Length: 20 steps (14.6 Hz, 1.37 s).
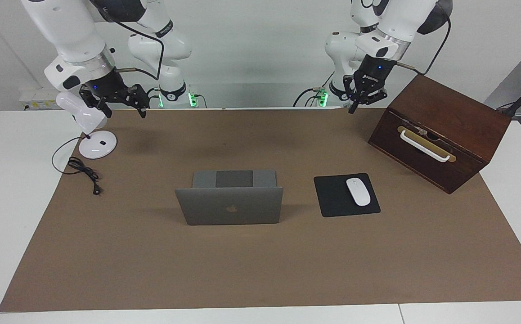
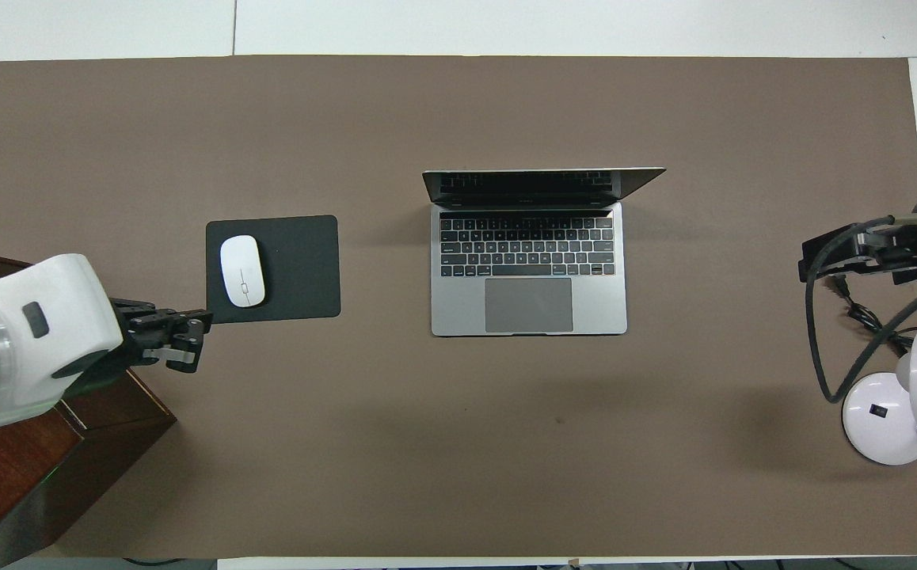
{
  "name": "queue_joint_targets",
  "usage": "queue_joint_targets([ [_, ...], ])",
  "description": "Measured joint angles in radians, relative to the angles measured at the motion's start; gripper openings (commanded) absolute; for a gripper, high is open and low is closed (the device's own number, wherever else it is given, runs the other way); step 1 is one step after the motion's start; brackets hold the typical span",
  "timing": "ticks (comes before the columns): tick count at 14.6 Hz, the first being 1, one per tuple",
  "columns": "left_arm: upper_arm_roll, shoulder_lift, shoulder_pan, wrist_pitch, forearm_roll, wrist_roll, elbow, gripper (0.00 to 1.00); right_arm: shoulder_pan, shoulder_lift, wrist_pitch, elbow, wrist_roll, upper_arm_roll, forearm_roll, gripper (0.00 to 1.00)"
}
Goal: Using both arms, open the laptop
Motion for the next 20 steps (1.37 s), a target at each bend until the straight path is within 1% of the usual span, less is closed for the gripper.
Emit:
queue_joint_targets([
  [3,0.001,-0.003,0.060,-0.124,0.008,0.022,0.083,0.00,0.000,0.000,0.000,0.000,0.000,0.000,0.000,1.00],
  [5,0.001,-0.004,0.081,-0.172,0.045,0.037,0.115,0.00,0.000,0.000,0.000,0.000,0.000,0.000,0.000,1.00],
  [10,0.012,-0.004,0.109,-0.247,0.067,0.040,0.129,0.00,0.000,0.000,0.000,0.000,0.000,0.002,0.000,1.00],
  [11,0.013,-0.004,0.118,-0.255,0.067,0.040,0.129,0.19,0.000,0.000,0.000,0.000,0.000,0.002,0.000,1.00],
  [12,0.014,-0.004,0.125,-0.263,0.067,0.040,0.129,0.51,0.000,0.000,0.000,0.000,0.000,0.002,0.000,1.00],
  [13,0.015,-0.004,0.131,-0.273,0.071,0.040,0.130,0.77,0.000,0.000,0.001,0.000,0.000,0.002,0.000,1.00],
  [14,0.015,-0.004,0.135,-0.279,0.079,0.040,0.132,1.00,0.000,0.000,0.001,0.000,0.000,0.002,0.000,1.00],
  [20,0.016,-0.004,0.157,-0.288,0.089,0.040,0.145,1.00,0.000,0.000,0.002,0.000,0.000,0.004,0.000,1.00],
])
